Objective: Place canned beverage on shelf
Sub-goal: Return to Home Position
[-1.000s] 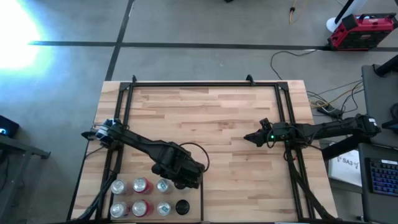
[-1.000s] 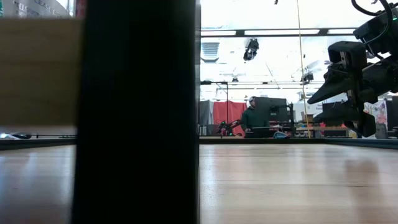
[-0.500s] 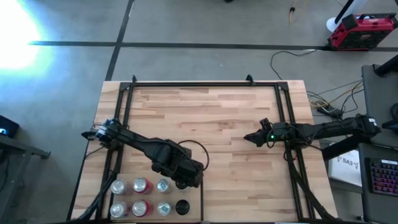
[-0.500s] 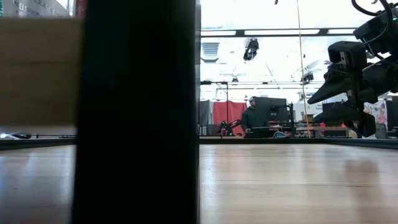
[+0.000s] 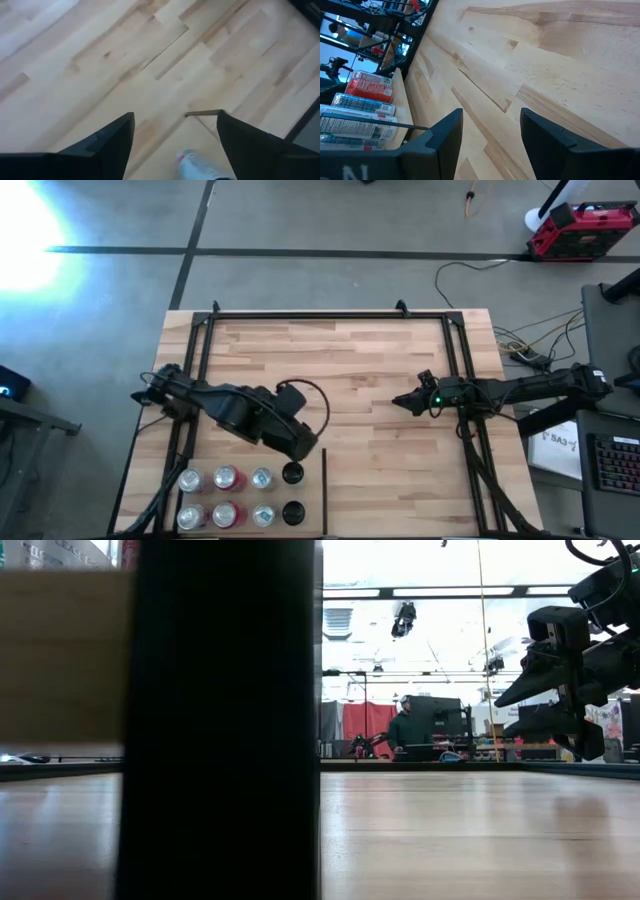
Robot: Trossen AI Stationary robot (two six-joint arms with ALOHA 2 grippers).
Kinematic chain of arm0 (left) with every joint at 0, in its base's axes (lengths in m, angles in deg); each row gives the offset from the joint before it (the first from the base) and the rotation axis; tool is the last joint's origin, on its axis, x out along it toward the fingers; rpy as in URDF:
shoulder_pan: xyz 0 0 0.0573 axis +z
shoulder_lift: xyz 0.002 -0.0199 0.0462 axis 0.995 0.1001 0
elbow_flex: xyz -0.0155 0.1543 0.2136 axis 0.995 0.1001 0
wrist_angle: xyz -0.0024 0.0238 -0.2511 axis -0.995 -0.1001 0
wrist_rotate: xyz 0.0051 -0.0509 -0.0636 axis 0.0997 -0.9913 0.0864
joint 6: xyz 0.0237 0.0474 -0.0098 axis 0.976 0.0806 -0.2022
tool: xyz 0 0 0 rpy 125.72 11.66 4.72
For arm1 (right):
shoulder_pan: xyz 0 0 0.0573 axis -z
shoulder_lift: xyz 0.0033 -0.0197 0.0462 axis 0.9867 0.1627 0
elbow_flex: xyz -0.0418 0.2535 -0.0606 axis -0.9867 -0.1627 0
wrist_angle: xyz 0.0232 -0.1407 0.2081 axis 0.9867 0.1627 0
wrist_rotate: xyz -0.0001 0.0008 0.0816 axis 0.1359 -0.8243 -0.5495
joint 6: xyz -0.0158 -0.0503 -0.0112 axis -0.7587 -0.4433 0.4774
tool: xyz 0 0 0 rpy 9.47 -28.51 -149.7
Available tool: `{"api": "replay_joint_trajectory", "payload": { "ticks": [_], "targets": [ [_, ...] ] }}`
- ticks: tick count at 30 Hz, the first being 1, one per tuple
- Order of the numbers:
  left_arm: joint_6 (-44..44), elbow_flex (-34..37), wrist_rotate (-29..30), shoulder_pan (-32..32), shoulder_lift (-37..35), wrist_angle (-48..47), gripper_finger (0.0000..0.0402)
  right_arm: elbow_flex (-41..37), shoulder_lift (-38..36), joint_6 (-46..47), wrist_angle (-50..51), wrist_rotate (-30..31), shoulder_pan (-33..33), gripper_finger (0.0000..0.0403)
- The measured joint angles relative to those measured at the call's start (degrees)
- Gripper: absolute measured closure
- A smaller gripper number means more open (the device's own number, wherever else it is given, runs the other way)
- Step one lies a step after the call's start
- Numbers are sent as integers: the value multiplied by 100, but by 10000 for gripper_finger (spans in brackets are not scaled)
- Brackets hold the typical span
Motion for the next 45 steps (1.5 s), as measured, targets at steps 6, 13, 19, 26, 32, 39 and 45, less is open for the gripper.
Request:
{"api": "replay_joint_trajectory", "payload": {
  "ticks": [6, 13, 19, 26, 32, 39, 45],
  "targets": [
    [-20, 1378, 196, -8, -1038, 120, 153, 0, -1, -1, -2, 1, 2, 220],
    [-154, 4418, 987, -297, -3016, 2199, 156, -1, 0, 0, -1, 0, 1, 220],
    [2595, 6922, 1949, -223, -4410, 6300, 157, -1, 0, 0, -2, 0, 2, 220],
    [5194, 9267, 1893, -41, -5160, 10654, 157, -2, 0, -1, -2, 1, 2, 220],
    [4856, 10864, 1510, -47, -5460, 12461, 157, -1, 0, 1, -1, 0, 0, 220],
    [5345, 11388, 1192, -47, -5378, 13368, 157, -1, 0, 1, -2, 0, 2, 220],
    [5974, 11388, 1082, -65, -6018, 12892, 157, -1, 0, -1, -2, 0, 1, 220]
  ]
}}
